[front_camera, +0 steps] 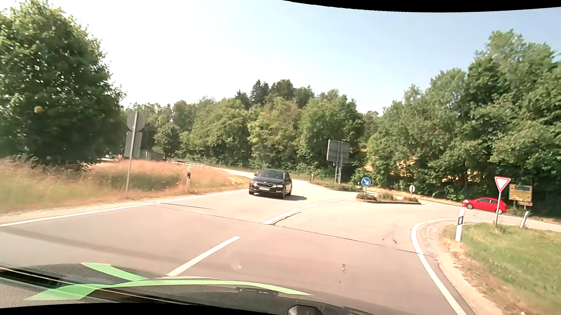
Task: Follow the waypoints while adhering to traffic rules and regulations
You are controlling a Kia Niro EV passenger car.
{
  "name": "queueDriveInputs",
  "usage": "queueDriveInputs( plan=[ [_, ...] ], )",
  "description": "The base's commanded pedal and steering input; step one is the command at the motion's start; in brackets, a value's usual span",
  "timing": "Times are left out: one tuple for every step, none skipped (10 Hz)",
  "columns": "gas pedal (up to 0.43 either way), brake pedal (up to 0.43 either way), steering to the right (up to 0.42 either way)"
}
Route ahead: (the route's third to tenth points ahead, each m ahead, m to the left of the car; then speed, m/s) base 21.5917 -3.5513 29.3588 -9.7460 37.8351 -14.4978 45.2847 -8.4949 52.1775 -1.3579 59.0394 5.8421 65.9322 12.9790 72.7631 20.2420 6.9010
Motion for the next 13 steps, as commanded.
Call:
queueDriveInputs(
  plan=[
    [0.0, 0.0, 0.112],
    [0.008, 0.0, 0.111],
    [0.028, 0.0, 0.111],
    [0.047, 0.0, 0.111],
    [0.067, 0.0, 0.111],
    [0.067, 0.0, 0.111],
    [0.067, 0.0, 0.111],
    [0.067, 0.0, 0.111],
    [0.067, 0.0, 0.111],
    [0.059, 0.0, 0.111],
    [0.028, 0.0, 0.111],
    [0.0, 0.0, 0.113],
    [0.0, 0.0, 0.114]
  ],
)
